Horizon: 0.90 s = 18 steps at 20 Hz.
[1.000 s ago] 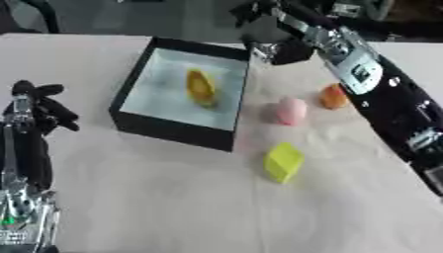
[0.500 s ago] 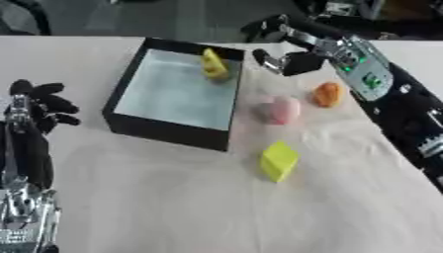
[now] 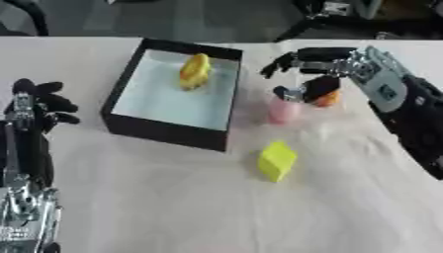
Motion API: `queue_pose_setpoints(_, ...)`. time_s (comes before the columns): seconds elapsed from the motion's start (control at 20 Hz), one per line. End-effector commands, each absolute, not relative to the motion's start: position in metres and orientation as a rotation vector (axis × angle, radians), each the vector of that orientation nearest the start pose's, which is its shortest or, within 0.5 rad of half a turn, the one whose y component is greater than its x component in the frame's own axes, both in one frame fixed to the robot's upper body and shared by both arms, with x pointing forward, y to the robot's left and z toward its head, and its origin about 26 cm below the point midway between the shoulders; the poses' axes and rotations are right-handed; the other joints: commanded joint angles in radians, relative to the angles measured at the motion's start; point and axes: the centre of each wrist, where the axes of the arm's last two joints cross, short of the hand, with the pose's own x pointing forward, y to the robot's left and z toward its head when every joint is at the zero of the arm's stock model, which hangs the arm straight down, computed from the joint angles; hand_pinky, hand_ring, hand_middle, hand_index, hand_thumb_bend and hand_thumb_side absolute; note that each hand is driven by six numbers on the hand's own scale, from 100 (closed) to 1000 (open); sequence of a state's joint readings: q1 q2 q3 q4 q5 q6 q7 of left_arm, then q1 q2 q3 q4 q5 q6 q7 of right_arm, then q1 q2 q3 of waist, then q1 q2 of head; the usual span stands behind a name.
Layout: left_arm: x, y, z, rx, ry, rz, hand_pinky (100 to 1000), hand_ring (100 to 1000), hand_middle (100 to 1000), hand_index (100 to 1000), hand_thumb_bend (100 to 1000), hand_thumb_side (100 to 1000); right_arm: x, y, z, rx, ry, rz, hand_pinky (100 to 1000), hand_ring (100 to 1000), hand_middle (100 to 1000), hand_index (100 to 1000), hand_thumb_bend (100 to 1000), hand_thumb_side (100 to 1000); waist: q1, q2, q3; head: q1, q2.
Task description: Pick up objects on the table and place them in the box.
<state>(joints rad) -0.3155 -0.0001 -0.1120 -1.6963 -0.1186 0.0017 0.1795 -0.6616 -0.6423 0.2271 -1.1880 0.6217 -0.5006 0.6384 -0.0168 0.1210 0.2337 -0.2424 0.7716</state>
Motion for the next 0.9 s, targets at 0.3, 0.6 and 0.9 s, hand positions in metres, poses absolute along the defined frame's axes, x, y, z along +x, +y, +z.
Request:
queue_pose_setpoints(0.3,0.334,0.175,0.12,0.062,-2.048,-0.085,461,514,459,663,100,950,0.423,-0.354,0.164,-0.759,-1.198,1.986,855,906,856,917,100,420,0.006,0.004,0.003,-0.005,-0.002)
queue_pose_setpoints(0.6,0.334,0.175,0.12,0.061,-2.05,-0.086,462,514,460,663,100,949,0.424,-0.357,0.157,-0.799,-1.161,2.038,848,894,836,621,100,372,0.007,0.004,0.002,-0.007,-0.002)
queue_pose_setpoints(0.9,0.333,0.175,0.121,0.06,-2.056,-0.084,462,515,460,664,100,949,0.424,-0.357,0.168,-0.86,-1.389,1.9,813,852,716,316,100,250,0.006,0.003,0.003,-0.008,-0.002)
